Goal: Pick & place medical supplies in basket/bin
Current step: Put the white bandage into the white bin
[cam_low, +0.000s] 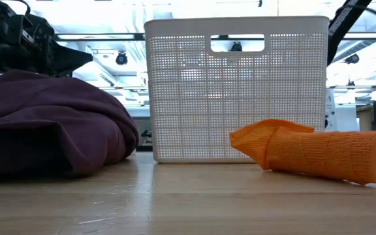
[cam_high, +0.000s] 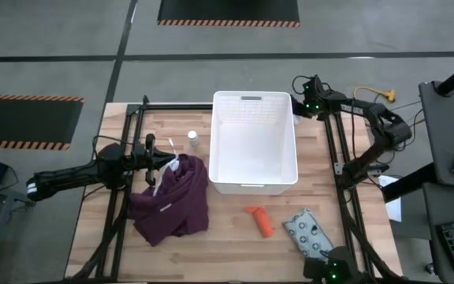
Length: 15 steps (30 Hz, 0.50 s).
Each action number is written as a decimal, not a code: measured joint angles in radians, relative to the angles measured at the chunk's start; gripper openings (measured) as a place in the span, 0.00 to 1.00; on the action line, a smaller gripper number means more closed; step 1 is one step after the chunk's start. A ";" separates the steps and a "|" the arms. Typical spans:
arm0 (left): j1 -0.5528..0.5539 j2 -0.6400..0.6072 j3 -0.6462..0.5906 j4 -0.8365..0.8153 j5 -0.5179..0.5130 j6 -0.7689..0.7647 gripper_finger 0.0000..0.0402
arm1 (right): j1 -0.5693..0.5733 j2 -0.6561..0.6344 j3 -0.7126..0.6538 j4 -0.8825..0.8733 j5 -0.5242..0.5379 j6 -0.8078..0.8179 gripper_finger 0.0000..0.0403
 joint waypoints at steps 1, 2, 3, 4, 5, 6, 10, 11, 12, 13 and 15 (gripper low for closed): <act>0.000 0.000 0.000 0.000 0.000 0.000 0.00 | 0.000 -0.025 0.000 -0.002 0.000 0.000 0.15; 0.000 0.000 0.000 0.000 0.000 0.000 0.00 | 0.001 -0.052 0.000 -0.008 0.000 0.000 0.15; 0.000 0.000 0.000 0.000 0.000 0.000 0.00 | 0.001 -0.081 0.000 -0.014 0.000 0.000 0.15; 0.000 0.000 0.000 0.000 0.000 0.000 0.00 | 0.001 -0.113 0.000 -0.015 0.000 0.000 0.15; 0.000 0.000 0.000 0.000 0.000 0.000 0.00 | 0.001 -0.148 0.000 -0.014 0.000 0.001 0.15; 0.000 0.000 0.000 0.000 0.000 0.000 0.00 | 0.001 -0.185 0.000 -0.014 -0.001 0.003 0.15; 0.000 0.000 0.000 0.000 0.000 0.000 0.00 | 0.001 -0.350 0.000 -0.012 -0.002 0.041 0.15; 0.000 0.000 0.000 0.000 0.000 0.000 0.00 | 0.003 -0.392 0.000 -0.007 -0.002 0.055 0.15; 0.000 0.000 0.000 0.000 0.000 0.000 0.00 | 0.010 -0.434 0.000 0.006 -0.002 0.056 0.15; 0.000 0.000 0.000 0.000 0.000 0.000 0.00 | 0.020 -0.474 0.000 0.020 -0.001 0.056 0.15; 0.000 0.000 0.000 0.000 0.000 0.000 0.00 | 0.052 -0.552 0.000 0.051 -0.002 0.052 0.15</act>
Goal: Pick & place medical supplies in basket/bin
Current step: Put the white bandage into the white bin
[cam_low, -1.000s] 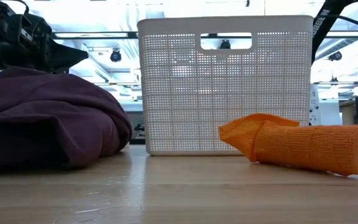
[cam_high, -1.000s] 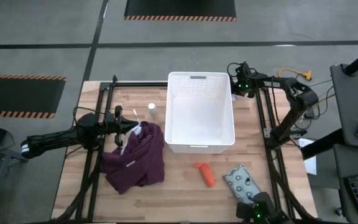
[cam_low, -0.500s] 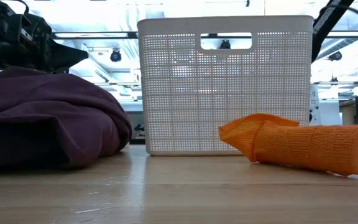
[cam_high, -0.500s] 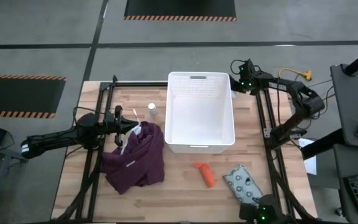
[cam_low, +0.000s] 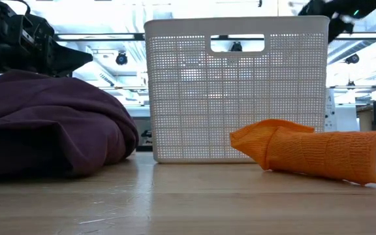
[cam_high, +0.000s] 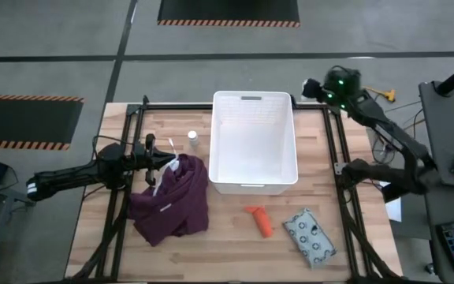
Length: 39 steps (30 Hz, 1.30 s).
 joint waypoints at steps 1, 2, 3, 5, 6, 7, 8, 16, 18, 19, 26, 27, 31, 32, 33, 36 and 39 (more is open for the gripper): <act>0.000 0.000 0.000 0.000 0.000 0.000 0.00 | 0.021 -0.033 0.000 0.022 -0.002 -0.010 0.15; 0.000 0.000 0.000 0.000 0.000 0.000 0.00 | 0.047 -0.064 0.000 0.042 -0.004 -0.022 0.15; 0.000 0.000 0.000 0.000 0.000 0.000 0.00 | 0.074 -0.090 0.000 0.064 -0.013 -0.035 0.15; 0.000 0.000 0.000 0.000 0.000 0.000 0.00 | 0.132 -0.128 0.001 0.101 -0.035 -0.078 0.15; 0.000 0.000 0.000 0.000 0.000 0.000 0.00 | 0.160 -0.140 0.001 0.102 -0.040 -0.095 0.15; 0.000 0.000 0.000 0.000 0.000 0.000 0.00 | 0.187 -0.148 0.001 0.097 -0.040 -0.111 0.15; 0.000 0.000 0.000 0.000 0.000 0.000 0.00 | 0.213 -0.151 0.001 0.087 -0.040 -0.127 0.15; 0.000 0.000 0.000 0.000 0.000 0.000 0.00 | 0.376 -0.074 -0.001 0.082 0.006 -0.233 0.15; 0.000 0.000 0.000 0.000 0.000 0.000 0.00 | 0.404 -0.042 -0.001 0.130 0.031 -0.245 0.15; 0.000 0.000 0.000 0.000 0.000 0.000 0.00 | 0.413 -0.025 -0.001 0.163 0.035 -0.247 0.15; 0.000 0.000 0.000 0.000 0.000 0.000 0.00 | 0.427 0.078 0.082 0.099 0.117 -0.286 0.15; 0.000 0.000 0.000 -0.001 0.000 0.000 0.00 | 0.427 0.092 0.103 0.068 0.118 -0.288 0.15; 0.000 0.000 -0.001 0.000 0.000 0.000 0.00 | 0.428 0.150 0.197 -0.055 0.115 -0.309 0.22; 0.000 0.000 -0.001 0.000 0.000 0.000 0.00 | 0.428 0.166 0.221 -0.083 0.115 -0.312 0.25; 0.000 0.000 -0.001 -0.001 0.000 0.000 0.00 | 0.428 0.184 0.248 -0.114 0.115 -0.314 0.29; 0.000 0.000 -0.001 -0.001 0.000 0.000 0.00 | 0.427 0.236 0.325 -0.204 0.132 -0.320 0.39; 0.000 0.000 -0.001 -0.001 0.000 0.000 0.00 | 0.427 0.284 0.398 -0.282 0.141 -0.341 0.50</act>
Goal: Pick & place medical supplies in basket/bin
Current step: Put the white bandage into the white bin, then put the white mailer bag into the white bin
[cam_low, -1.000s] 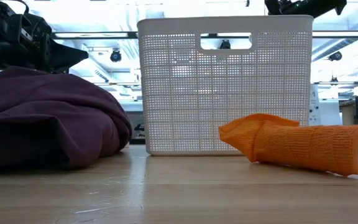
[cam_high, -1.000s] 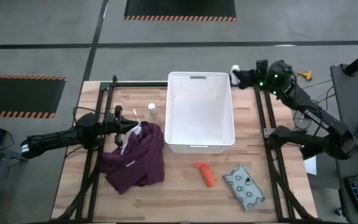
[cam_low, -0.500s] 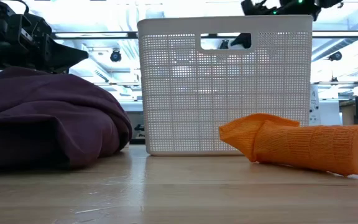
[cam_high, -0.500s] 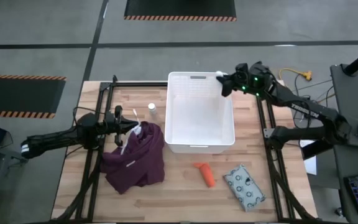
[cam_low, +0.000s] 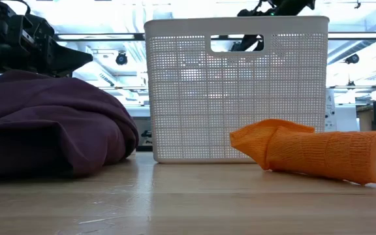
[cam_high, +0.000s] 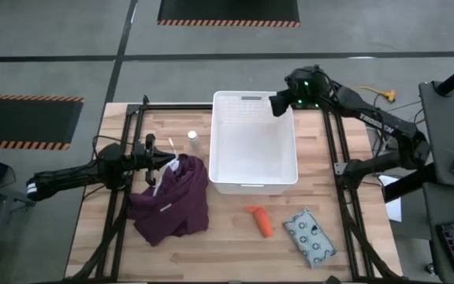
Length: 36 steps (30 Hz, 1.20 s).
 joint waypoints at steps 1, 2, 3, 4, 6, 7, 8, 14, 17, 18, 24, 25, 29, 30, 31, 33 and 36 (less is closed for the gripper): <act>0.000 0.000 0.000 0.000 0.000 0.000 0.00 | 0.000 0.015 0.023 -0.029 0.000 -0.001 0.53; 0.000 0.000 0.000 0.000 0.000 0.000 0.00 | 0.000 0.032 0.048 -0.060 -0.001 0.000 0.55; 0.000 0.000 0.000 0.000 0.000 0.000 0.00 | 0.000 0.046 0.072 -0.088 -0.003 0.004 0.58; 0.000 0.000 0.000 0.000 0.000 0.000 0.00 | 0.000 0.058 0.095 -0.113 -0.006 0.015 0.60; 0.000 0.000 0.000 0.000 0.000 0.000 0.00 | 0.003 0.068 0.136 -0.135 -0.047 0.030 0.62; 0.000 0.000 0.000 0.000 0.000 0.000 0.00 | 0.007 0.067 0.154 -0.135 -0.076 0.031 0.63; 0.000 0.000 0.000 0.000 0.000 0.000 0.00 | 0.013 0.062 0.171 -0.133 -0.103 0.031 0.63; 0.000 0.000 0.000 0.000 0.000 0.000 0.00 | 0.157 -0.039 0.250 -0.157 -0.143 0.009 0.59; 0.000 0.000 0.000 0.000 0.000 0.000 0.00 | 0.264 -0.107 0.260 -0.212 -0.143 0.029 0.58; 0.000 0.000 0.000 0.000 0.000 0.000 0.00 | 0.303 -0.126 0.260 -0.237 -0.136 0.054 0.58; 0.000 0.000 0.000 0.000 0.000 0.000 0.00 | 0.594 -0.180 0.258 -0.463 -0.050 0.377 0.58; 0.000 0.000 0.000 0.000 0.000 0.000 0.00 | 0.651 -0.176 0.258 -0.499 -0.036 0.416 0.58; 0.000 0.000 0.000 0.000 0.000 0.000 0.00 | 0.851 -0.143 0.257 -0.591 0.027 0.533 0.58; 0.000 0.000 0.000 0.000 0.000 0.000 0.00 | 0.892 -0.131 0.257 -0.606 0.033 0.556 0.58; 0.000 0.000 0.000 0.000 0.000 0.000 0.00 | 0.930 -0.118 0.257 -0.620 0.039 0.583 0.58; 0.000 0.000 0.000 0.000 0.000 0.000 0.00 | 0.992 -0.088 0.256 -0.651 0.042 0.653 0.58; 0.000 0.000 0.000 0.000 0.000 0.000 0.00 | 1.065 -0.036 0.254 -0.718 0.041 0.772 0.58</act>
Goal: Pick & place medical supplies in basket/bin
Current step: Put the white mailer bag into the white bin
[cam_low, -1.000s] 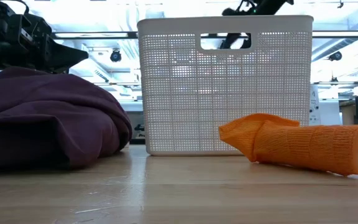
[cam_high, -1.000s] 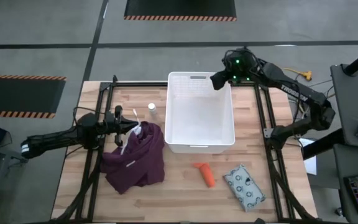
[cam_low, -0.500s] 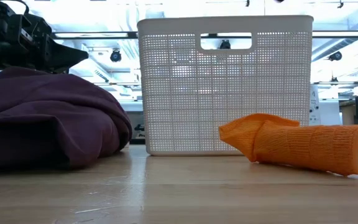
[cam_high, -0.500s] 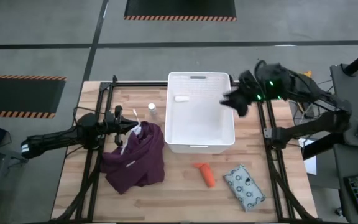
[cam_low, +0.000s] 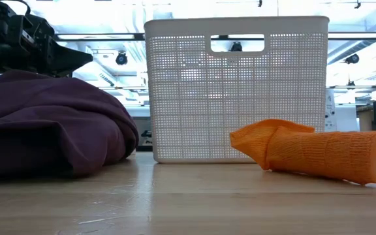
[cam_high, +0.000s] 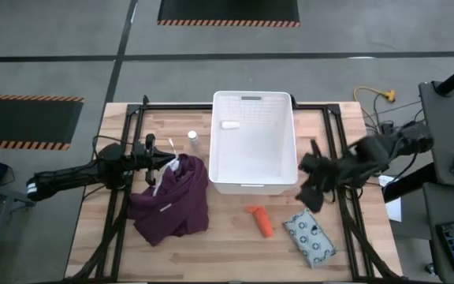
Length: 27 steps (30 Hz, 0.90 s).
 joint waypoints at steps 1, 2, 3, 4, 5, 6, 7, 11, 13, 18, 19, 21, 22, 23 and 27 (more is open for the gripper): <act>0.000 0.000 0.000 0.000 0.000 0.000 0.00 | 0.022 0.017 -0.002 -0.033 0.000 0.055 0.58; 0.000 0.000 0.000 0.000 0.000 0.000 0.00 | 0.043 0.033 -0.004 -0.069 -0.005 0.119 0.58; 0.000 0.000 0.000 0.000 0.000 0.000 0.00 | 0.060 0.049 -0.008 -0.099 -0.016 0.176 0.57; 0.000 0.000 0.000 0.000 0.000 0.000 0.00 | 0.077 0.064 -0.012 -0.128 -0.025 0.234 0.57; 0.000 0.000 0.000 0.000 0.000 0.000 0.00 | 0.095 0.077 -0.018 -0.152 -0.030 0.289 0.57; 0.000 0.000 0.000 0.000 0.000 0.000 0.00 | 0.116 0.087 -0.025 -0.162 -0.030 0.337 0.57; 0.000 0.000 0.000 0.000 0.000 0.000 0.00 | 0.136 0.093 -0.035 -0.159 -0.030 0.368 0.58; 0.000 0.000 0.000 0.000 0.000 0.000 0.00 | 0.196 0.125 -0.081 -0.151 -0.028 0.460 0.62; 0.000 0.000 0.000 0.000 0.000 0.000 0.00 | 0.215 0.146 -0.105 -0.150 -0.046 0.497 0.65; 0.000 0.000 0.000 0.000 0.000 0.000 0.00 | 0.242 0.193 -0.175 -0.135 -0.079 0.545 0.71; 0.000 0.000 0.000 0.000 0.000 0.000 0.00 | 0.243 0.200 -0.189 -0.133 -0.090 0.546 0.72; 0.000 0.000 0.000 0.000 0.000 0.000 0.00 | 0.245 0.212 -0.219 -0.134 -0.110 0.557 0.73; 0.000 0.000 0.000 0.000 0.000 0.000 0.00 | 0.249 0.220 -0.233 -0.134 -0.119 0.567 0.73; 0.000 0.000 0.000 0.000 0.000 0.000 0.00 | 0.251 0.225 -0.248 -0.129 -0.125 0.576 0.72; 0.000 0.000 0.000 0.000 0.000 0.000 0.00 | 0.269 0.228 -0.311 -0.017 -0.154 0.596 0.71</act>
